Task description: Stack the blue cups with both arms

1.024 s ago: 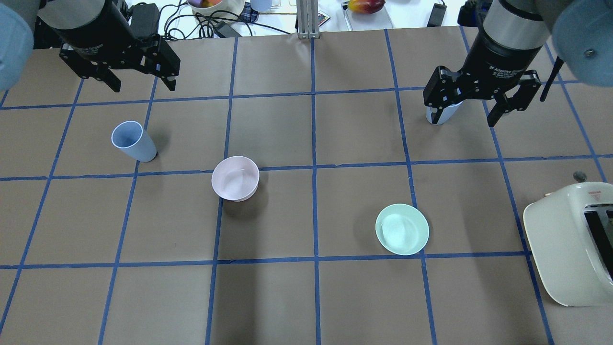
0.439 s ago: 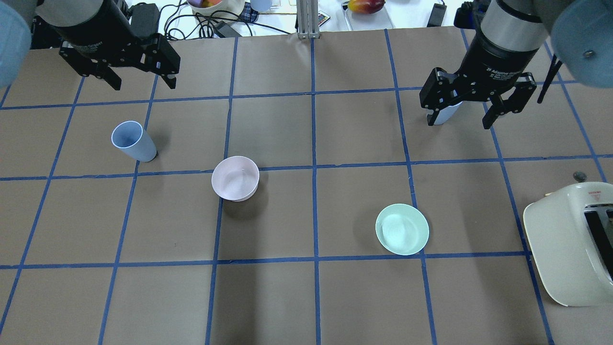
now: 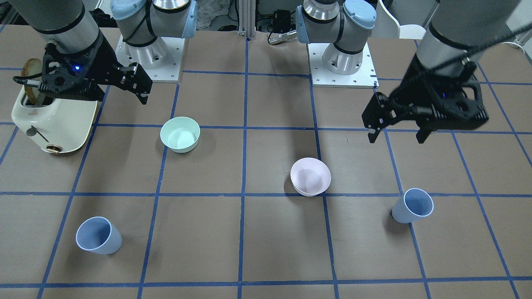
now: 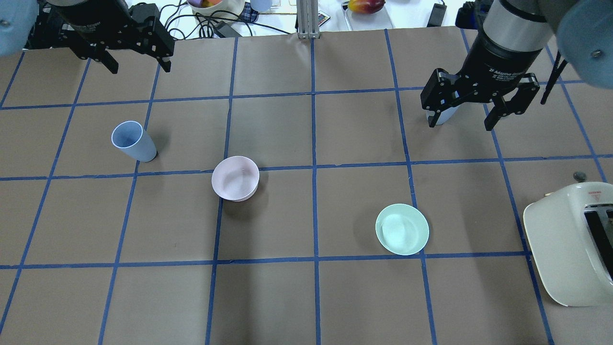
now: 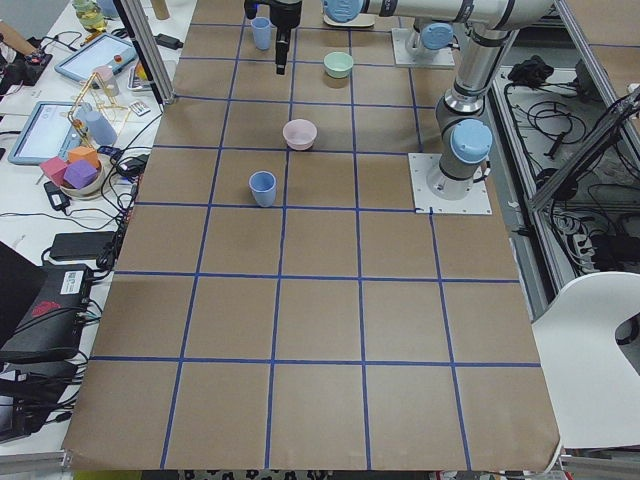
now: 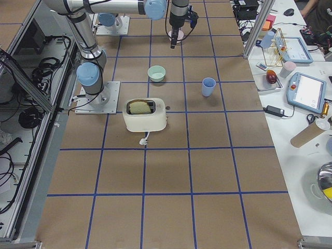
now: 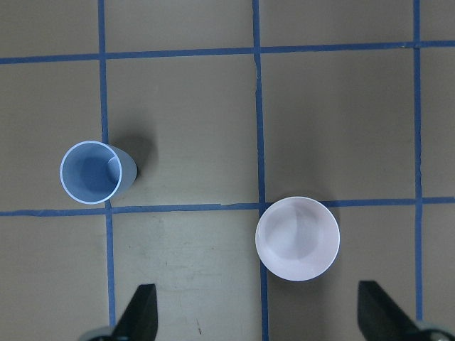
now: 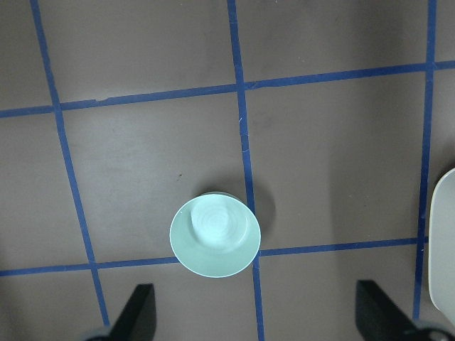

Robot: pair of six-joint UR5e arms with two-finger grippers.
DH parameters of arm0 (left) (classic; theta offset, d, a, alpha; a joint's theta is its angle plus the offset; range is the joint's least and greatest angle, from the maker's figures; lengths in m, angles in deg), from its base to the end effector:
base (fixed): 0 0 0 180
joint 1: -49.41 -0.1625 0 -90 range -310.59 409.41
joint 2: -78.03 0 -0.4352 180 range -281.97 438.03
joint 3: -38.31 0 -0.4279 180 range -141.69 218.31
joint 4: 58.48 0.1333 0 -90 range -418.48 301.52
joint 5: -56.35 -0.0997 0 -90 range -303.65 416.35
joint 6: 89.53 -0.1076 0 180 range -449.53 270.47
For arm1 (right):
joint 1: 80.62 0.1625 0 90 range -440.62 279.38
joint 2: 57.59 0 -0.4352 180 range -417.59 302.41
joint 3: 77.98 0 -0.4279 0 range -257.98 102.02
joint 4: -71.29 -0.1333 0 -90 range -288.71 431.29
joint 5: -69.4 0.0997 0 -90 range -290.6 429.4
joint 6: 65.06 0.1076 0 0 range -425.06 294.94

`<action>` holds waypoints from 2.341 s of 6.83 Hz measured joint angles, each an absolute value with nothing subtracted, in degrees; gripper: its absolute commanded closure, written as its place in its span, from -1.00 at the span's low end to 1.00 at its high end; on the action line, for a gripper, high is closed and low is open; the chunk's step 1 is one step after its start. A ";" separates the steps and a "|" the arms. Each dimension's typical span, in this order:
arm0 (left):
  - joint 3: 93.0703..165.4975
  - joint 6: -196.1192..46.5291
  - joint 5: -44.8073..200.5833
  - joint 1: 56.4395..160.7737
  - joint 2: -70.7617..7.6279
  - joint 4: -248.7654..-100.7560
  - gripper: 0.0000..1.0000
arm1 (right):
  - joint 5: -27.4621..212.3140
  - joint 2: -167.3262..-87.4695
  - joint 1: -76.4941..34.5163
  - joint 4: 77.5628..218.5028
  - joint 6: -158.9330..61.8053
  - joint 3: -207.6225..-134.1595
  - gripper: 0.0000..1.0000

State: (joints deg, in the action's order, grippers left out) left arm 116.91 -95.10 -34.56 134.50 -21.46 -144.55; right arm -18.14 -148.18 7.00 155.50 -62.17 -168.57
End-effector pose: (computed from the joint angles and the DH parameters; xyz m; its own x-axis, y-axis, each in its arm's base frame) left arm -0.0789 -0.6186 0.5091 -0.9996 0.0094 -0.0256 0.0119 0.9949 -0.0997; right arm 0.1165 -0.5171 0.4807 -0.9947 0.0959 -0.0376 0.0916 0.9905 0.1029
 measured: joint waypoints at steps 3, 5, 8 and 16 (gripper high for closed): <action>114.02 -102.03 -34.46 126.80 -34.70 -137.61 -1.00 | -19.38 -147.69 6.86 155.61 -62.23 -169.04 -1.00; 118.16 -102.06 -34.60 125.39 -39.01 -137.01 -0.98 | -23.54 -145.66 5.40 157.16 -62.27 -168.78 -1.00; 124.25 -102.45 -36.76 125.18 -41.82 -132.20 -0.79 | -25.74 -138.68 1.48 168.03 -63.50 -168.36 -1.00; 124.59 -101.25 -41.18 128.04 -39.96 -129.40 1.00 | -25.24 -119.65 -1.61 187.37 -66.57 -163.42 -1.00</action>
